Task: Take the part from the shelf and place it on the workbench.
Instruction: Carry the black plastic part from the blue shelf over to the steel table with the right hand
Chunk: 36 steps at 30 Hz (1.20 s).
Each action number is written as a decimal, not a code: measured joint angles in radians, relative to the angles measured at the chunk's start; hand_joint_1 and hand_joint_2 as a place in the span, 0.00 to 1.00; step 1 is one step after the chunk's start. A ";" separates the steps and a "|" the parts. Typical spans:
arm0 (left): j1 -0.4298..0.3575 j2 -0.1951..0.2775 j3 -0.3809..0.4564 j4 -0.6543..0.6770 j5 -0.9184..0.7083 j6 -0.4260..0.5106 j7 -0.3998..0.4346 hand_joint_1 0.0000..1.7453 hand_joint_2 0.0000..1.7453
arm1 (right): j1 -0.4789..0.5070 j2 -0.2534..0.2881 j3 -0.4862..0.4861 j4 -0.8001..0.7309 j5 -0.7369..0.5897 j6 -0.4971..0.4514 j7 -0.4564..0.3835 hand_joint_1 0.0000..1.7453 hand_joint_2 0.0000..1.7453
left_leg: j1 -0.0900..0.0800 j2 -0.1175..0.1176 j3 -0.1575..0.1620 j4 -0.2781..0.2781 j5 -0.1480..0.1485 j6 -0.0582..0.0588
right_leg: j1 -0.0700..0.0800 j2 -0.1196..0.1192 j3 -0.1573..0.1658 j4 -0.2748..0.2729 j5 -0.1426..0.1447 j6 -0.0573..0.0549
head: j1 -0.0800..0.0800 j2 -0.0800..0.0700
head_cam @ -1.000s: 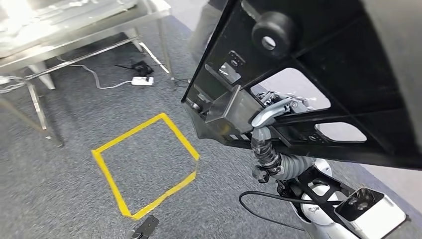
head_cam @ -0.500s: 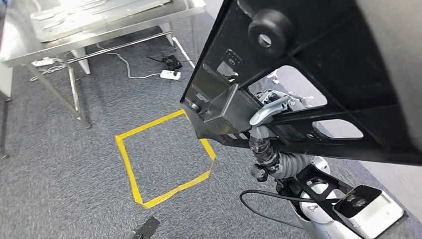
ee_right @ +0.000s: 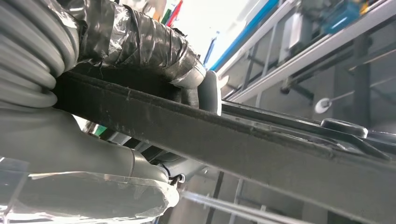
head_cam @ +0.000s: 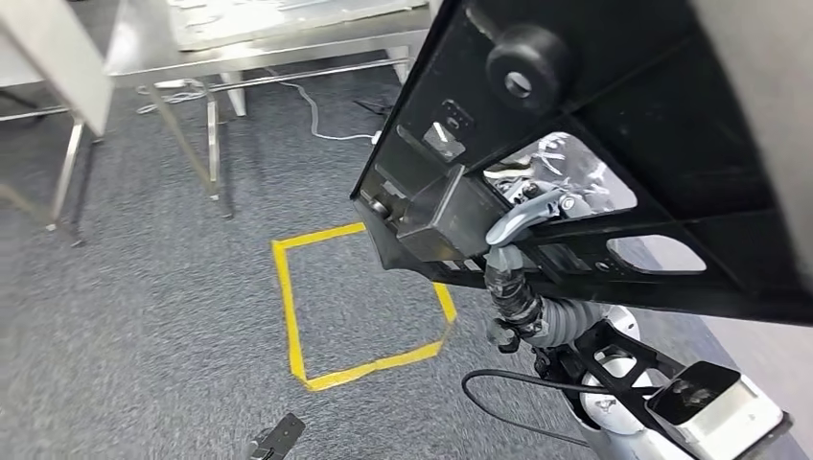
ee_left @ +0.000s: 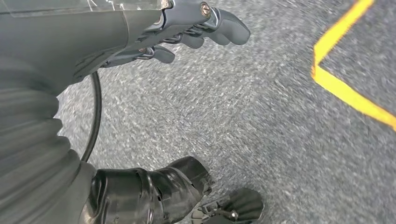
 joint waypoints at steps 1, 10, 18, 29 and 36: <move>-0.001 -0.001 0.000 0.000 0.000 0.000 0.000 0.00 1.00 | 0.000 0.000 0.000 0.000 0.000 0.000 0.000 1.00 1.00 | 0.001 -0.014 0.000 0.004 -0.004 -0.004 | -0.001 0.026 0.022 -0.062 0.033 -0.004 | 0.000 0.000; 0.004 0.000 0.000 0.000 0.002 -0.003 0.005 0.00 1.00 | -0.005 0.000 0.000 0.002 -0.003 0.001 0.000 1.00 1.00 | 0.006 0.049 -0.085 0.147 -0.074 -0.052 | -0.006 -0.007 0.095 -0.184 0.046 -0.034 | -0.007 0.000; 0.006 0.001 0.000 0.000 0.002 -0.008 0.017 0.00 1.00 | -0.009 0.000 0.000 0.005 -0.041 0.027 -0.007 1.00 1.00 | 0.025 0.097 -0.032 0.008 0.021 -0.069 | -0.007 -0.071 0.123 -0.177 0.013 -0.014 | -0.009 0.000; 0.002 0.000 0.000 0.000 -0.005 -0.014 0.015 0.00 1.00 | -0.009 0.000 0.000 0.008 -0.055 0.030 -0.013 1.00 1.00 | 0.014 0.074 -0.002 -0.007 -0.001 -0.012 | -0.004 -0.025 -0.040 0.101 -0.068 0.006 | 0.002 0.000; 0.000 -0.004 0.000 0.000 -0.005 -0.018 0.013 0.00 1.00 | -0.012 0.000 0.000 0.009 -0.057 0.030 -0.014 1.00 1.00 | 0.008 0.052 0.002 0.001 -0.014 -0.036 | 0.009 -0.013 0.064 -0.156 0.049 -0.021 | 0.003 0.000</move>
